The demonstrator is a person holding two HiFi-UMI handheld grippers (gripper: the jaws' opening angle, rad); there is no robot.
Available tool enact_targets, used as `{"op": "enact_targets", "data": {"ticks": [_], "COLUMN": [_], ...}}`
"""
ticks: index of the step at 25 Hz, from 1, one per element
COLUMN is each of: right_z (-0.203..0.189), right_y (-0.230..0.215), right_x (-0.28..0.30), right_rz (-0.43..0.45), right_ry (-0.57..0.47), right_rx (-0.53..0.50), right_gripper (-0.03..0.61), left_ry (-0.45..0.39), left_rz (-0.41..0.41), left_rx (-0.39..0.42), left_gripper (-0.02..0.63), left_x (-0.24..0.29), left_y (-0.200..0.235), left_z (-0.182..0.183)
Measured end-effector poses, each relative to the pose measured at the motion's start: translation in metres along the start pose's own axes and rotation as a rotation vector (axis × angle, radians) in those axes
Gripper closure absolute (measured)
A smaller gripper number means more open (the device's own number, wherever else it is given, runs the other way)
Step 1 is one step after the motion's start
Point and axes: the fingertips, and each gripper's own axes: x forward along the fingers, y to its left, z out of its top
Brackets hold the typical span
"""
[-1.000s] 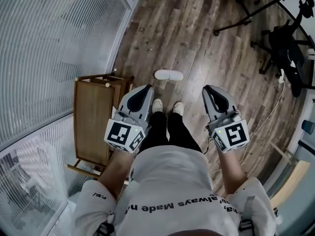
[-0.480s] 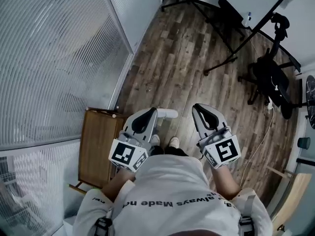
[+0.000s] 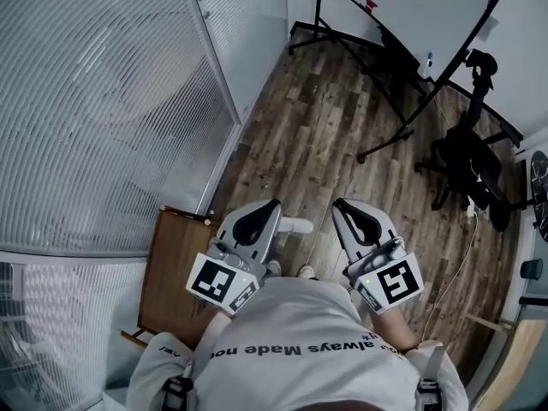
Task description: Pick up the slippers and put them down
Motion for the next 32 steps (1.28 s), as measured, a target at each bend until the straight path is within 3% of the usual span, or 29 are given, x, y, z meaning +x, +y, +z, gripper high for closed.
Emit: {"op": "enact_targets", "data": {"ticks": [10,32], "right_z": [0.029,0.036], "right_y": [0.021,0.042], "right_x": [-0.006,0.003], "right_rz": [0.034,0.024], "right_ry": [-0.048,-0.050], "right_rx": [-0.039,-0.049], "right_gripper": [0.558,0.560], "left_ry": [-0.037,-0.053], "left_rz": [-0.010,-0.031], "left_rx": [0.003,0.017], "left_gripper": [0.601,0.601], "left_x": [-0.015,-0.033], "left_y": [-0.005,0.001], "left_z": [0.020,0.027]}}
